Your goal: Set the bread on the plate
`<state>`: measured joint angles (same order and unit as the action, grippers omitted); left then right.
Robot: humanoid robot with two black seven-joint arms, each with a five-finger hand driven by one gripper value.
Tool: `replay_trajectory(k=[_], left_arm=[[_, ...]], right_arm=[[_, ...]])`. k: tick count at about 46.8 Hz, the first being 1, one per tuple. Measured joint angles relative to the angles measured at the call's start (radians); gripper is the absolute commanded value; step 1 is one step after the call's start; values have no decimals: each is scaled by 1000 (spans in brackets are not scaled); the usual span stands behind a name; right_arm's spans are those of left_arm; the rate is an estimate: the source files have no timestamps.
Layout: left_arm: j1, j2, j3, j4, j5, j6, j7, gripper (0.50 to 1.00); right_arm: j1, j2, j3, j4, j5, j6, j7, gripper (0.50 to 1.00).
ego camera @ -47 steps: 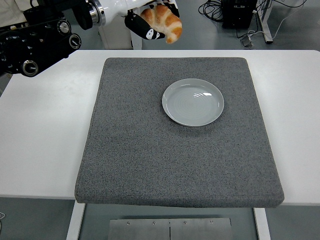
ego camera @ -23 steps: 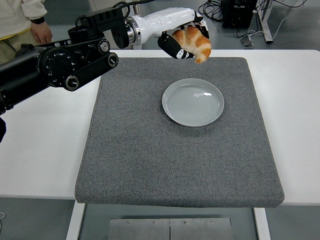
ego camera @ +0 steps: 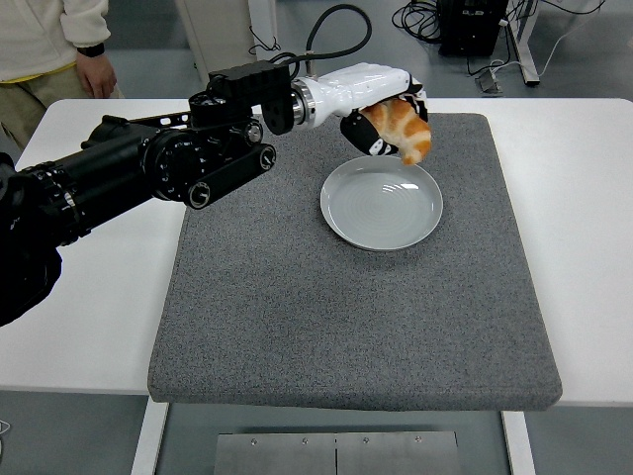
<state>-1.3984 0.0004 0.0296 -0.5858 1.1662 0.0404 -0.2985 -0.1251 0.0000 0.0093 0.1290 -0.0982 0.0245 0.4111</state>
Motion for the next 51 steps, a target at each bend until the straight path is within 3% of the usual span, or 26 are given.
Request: replay_trajectory(k=[14,32,51], left_arm=[[32,0,72,105,-57,18,-14,500],[52,-1,78,33,-56,69,-16,500],[100,0,185,12,-48,105,-12,500]], right_arm=[[0,0,0,0,0,0,0,1000],[0,0,0,0,0,0,0,1000],[0,0,0,0,0,0,0,1000]])
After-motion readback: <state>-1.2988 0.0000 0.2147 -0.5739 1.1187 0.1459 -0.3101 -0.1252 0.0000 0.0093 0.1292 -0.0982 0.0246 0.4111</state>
